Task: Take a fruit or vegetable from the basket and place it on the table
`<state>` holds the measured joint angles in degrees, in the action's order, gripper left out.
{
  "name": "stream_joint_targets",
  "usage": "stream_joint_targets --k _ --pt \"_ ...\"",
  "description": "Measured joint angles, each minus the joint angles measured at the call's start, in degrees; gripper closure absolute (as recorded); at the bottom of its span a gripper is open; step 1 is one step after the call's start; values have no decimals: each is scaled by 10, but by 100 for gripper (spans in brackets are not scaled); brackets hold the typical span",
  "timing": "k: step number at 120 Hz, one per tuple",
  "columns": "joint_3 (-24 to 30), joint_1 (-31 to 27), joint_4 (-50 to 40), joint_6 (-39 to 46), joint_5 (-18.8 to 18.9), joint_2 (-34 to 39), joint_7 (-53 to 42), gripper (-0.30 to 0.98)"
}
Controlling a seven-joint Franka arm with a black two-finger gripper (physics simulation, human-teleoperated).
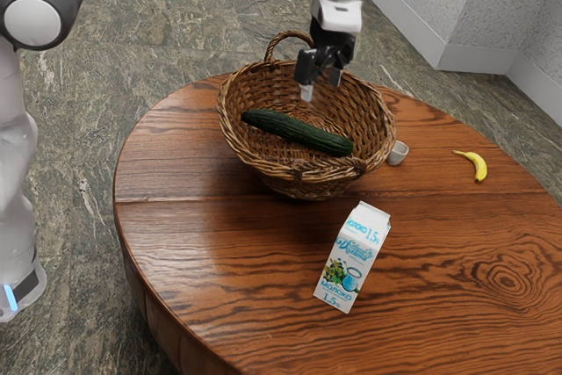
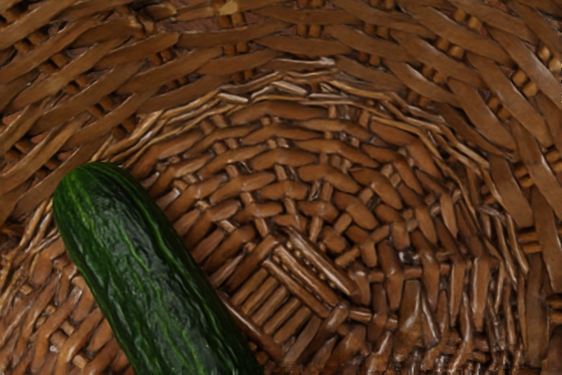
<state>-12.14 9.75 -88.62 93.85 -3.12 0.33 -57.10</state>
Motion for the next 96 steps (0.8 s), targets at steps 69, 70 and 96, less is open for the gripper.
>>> stream_joint_targets --k 69,70,96 --pt "3 -129 185 -104 -10 -10 -224 0" --pt "2 -131 181 -106 -13 -10 -224 0" --pt "-14 -170 144 -157 -24 -29 -111 0"
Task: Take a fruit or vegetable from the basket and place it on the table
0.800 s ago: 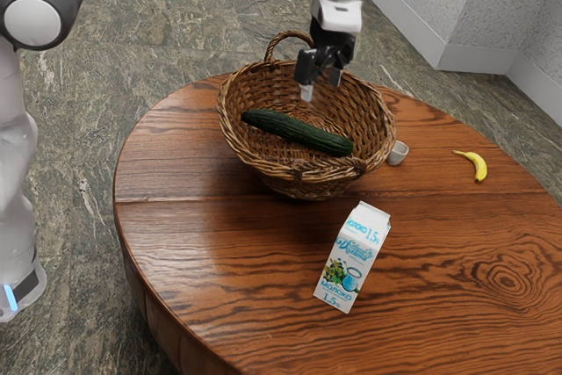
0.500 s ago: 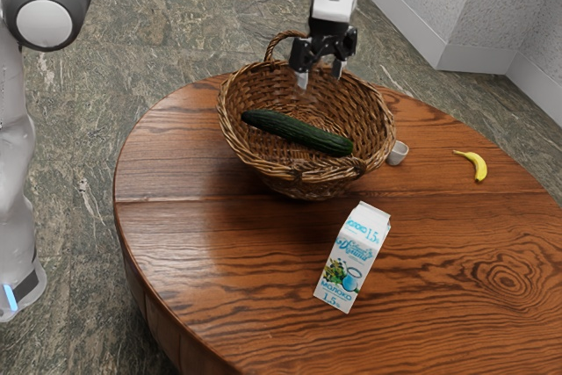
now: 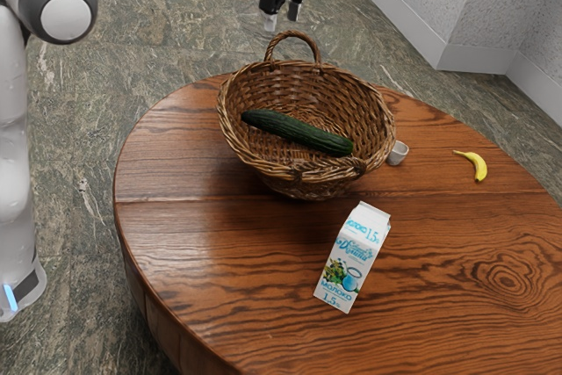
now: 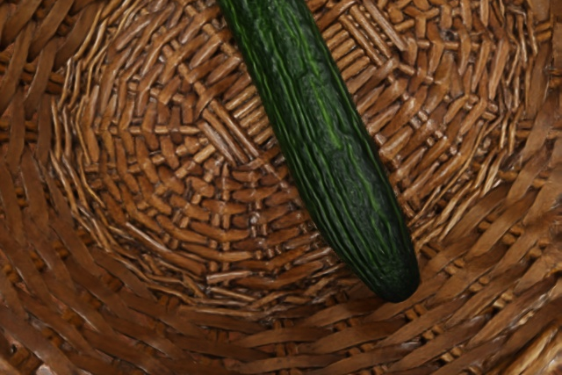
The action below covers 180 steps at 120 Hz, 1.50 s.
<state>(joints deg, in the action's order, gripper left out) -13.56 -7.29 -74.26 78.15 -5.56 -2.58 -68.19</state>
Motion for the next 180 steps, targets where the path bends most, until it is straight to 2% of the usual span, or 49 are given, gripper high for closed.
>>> stream_joint_targets --k 9,31,41,58,70,76,95,136,153,180 --pt "3 20 0 -10 0 1 41 0" --pt "3 116 -1 -21 -2 -4 157 0" --pt "5 136 -4 -24 -5 -7 208 0" --pt "5 128 -5 -18 8 -26 289 0" --pt "1 129 -4 -6 2 -43 320 0" --pt "-1 129 -1 2 16 -44 332 0" --pt "-1 99 -2 21 1 -45 378 0" --pt "2 101 -6 66 4 -49 460 0" --pt "2 138 -77 96 6 -46 480 0" --pt "-2 127 -171 156 17 -35 495 0"
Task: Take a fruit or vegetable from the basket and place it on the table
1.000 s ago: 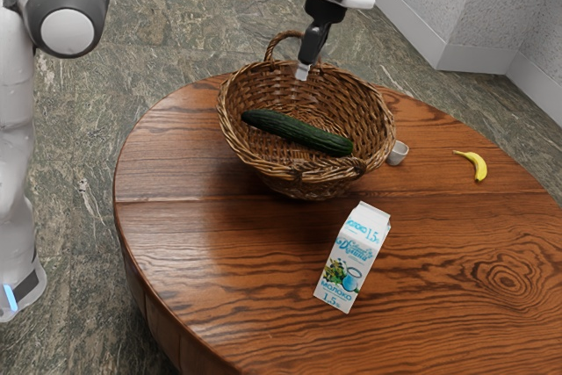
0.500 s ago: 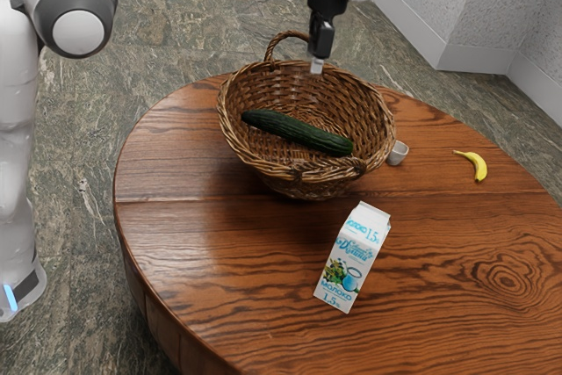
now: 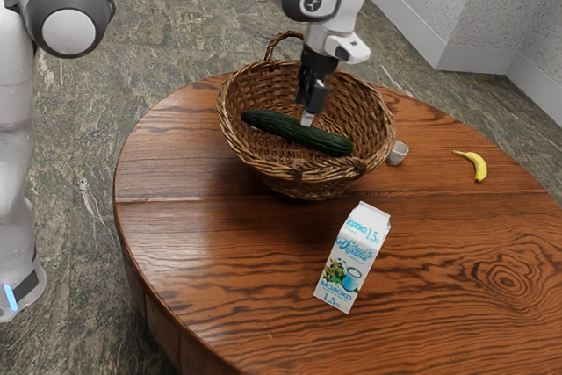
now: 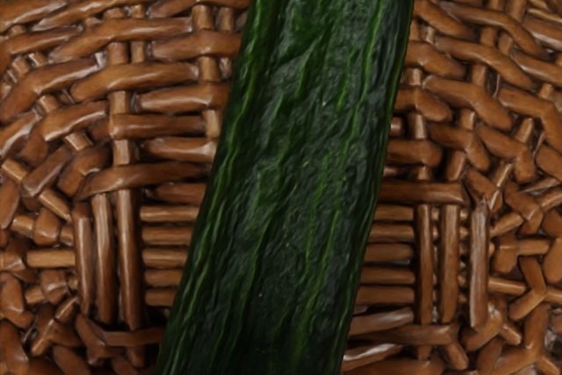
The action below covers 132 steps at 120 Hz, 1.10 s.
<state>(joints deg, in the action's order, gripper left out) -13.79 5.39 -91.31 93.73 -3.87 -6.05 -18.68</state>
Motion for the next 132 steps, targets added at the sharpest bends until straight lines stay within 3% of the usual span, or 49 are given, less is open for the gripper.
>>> stream_joint_targets --k 24,54,79,92,132 --pt "-3 0 -8 26 7 -1 -3 0" --pt "-1 21 5 -19 59 2 -8 0" --pt "-10 8 3 -11 34 -2 -50 0" --pt "-7 33 -1 3 25 -10 -79 0" --pt "-18 41 -16 37 24 -16 -176 0"
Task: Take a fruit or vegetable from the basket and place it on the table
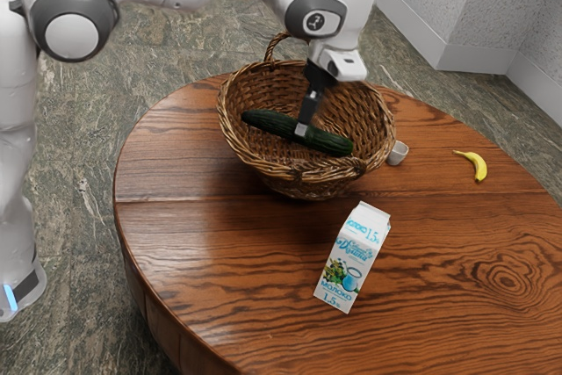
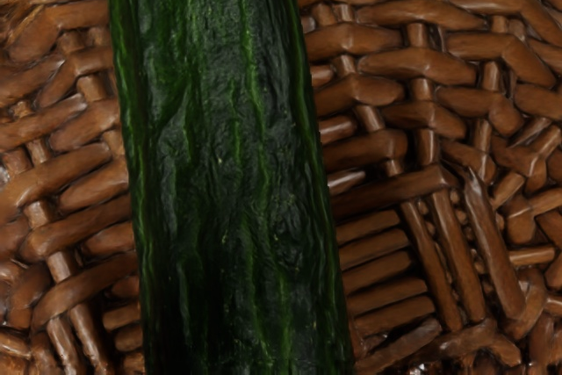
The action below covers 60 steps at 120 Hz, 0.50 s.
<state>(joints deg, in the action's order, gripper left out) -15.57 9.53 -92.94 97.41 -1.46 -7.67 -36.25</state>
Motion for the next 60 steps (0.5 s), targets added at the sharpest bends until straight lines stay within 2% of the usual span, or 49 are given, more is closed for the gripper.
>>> stream_joint_targets --k 22,44,60 --pt "-26 -1 -29 5 3 13 -57 0" --pt "-29 21 -40 10 4 12 -101 0" --pt "-29 15 -40 12 2 6 -125 0"
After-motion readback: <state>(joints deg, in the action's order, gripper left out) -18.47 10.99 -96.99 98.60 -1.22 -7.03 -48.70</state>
